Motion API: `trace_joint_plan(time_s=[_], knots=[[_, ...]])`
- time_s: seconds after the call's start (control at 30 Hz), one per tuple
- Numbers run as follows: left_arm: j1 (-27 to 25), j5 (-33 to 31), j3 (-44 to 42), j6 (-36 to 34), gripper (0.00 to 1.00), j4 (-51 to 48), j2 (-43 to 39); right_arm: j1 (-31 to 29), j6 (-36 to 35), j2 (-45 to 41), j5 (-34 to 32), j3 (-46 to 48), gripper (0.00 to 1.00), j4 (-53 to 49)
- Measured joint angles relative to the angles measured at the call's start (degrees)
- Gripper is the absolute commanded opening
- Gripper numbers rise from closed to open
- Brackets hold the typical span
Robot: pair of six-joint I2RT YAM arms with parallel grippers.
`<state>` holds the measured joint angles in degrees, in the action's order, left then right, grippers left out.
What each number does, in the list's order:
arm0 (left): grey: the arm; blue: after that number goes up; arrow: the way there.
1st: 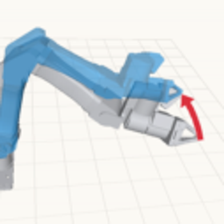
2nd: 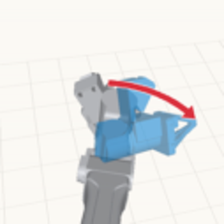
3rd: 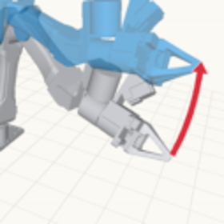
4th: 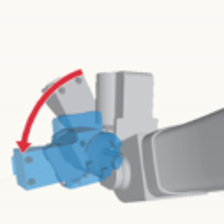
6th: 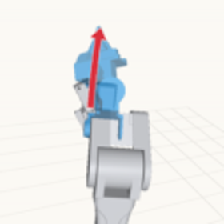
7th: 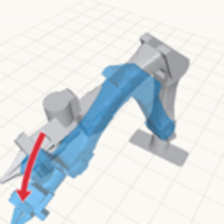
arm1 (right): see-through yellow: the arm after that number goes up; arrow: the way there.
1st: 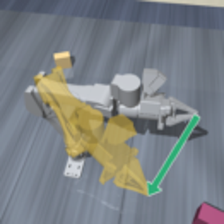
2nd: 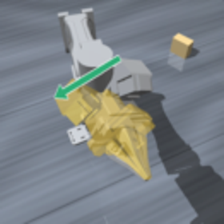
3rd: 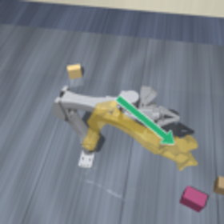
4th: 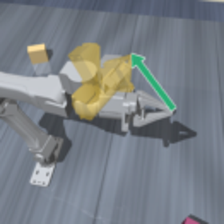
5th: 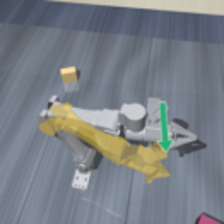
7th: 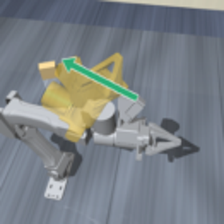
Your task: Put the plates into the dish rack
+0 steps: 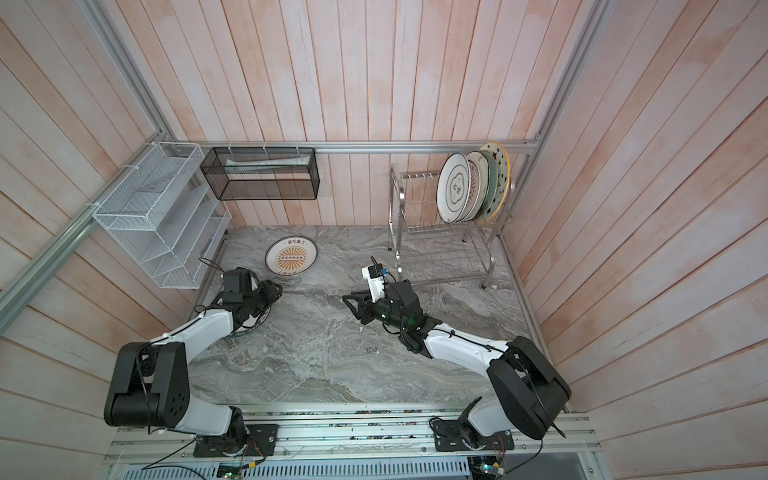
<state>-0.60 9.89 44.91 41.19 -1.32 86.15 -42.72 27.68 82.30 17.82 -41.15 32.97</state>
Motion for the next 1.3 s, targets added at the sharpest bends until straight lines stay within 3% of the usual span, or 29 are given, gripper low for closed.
trace_joint_plan(time_s=[0.23,0.57,1.3], knots=[[3.26,-1.14,6.21,0.46,0.56,2.80,7.76,0.00,1.20,-0.46,0.02,1.16,0.37,-0.24],[5.64,2.29,17.53,0.61,0.53,3.65,20.94,0.00,1.27,-2.45,0.02,2.16,0.37,-0.46],[5.64,1.97,30.18,0.35,0.47,-2.32,31.21,0.00,1.20,-3.80,-1.07,3.69,0.37,-1.36]])
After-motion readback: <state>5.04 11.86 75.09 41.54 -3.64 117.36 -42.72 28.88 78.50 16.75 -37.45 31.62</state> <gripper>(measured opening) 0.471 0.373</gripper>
